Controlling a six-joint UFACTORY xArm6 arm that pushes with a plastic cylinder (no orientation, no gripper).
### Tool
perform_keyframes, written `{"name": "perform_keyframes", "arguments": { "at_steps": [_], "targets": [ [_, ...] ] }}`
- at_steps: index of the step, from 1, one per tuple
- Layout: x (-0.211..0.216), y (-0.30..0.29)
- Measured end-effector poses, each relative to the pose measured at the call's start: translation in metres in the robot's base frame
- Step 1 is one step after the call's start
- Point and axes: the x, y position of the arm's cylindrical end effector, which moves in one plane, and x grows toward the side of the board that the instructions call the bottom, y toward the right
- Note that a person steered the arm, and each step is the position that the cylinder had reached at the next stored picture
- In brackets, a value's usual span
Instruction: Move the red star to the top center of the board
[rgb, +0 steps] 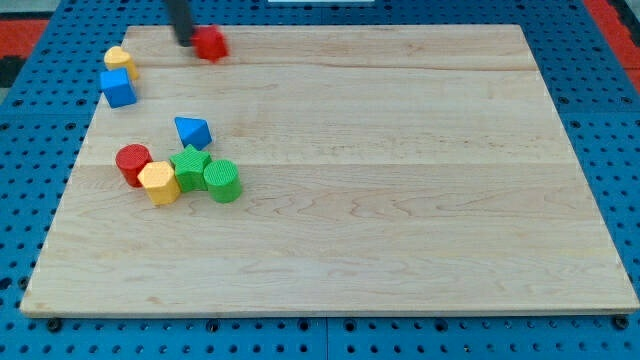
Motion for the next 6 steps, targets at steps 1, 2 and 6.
{"name": "perform_keyframes", "arguments": {
  "at_steps": [1, 2, 6],
  "targets": [
    [-0.001, 0.096],
    [0.008, 0.051],
    [0.028, 0.157]
  ]
}}
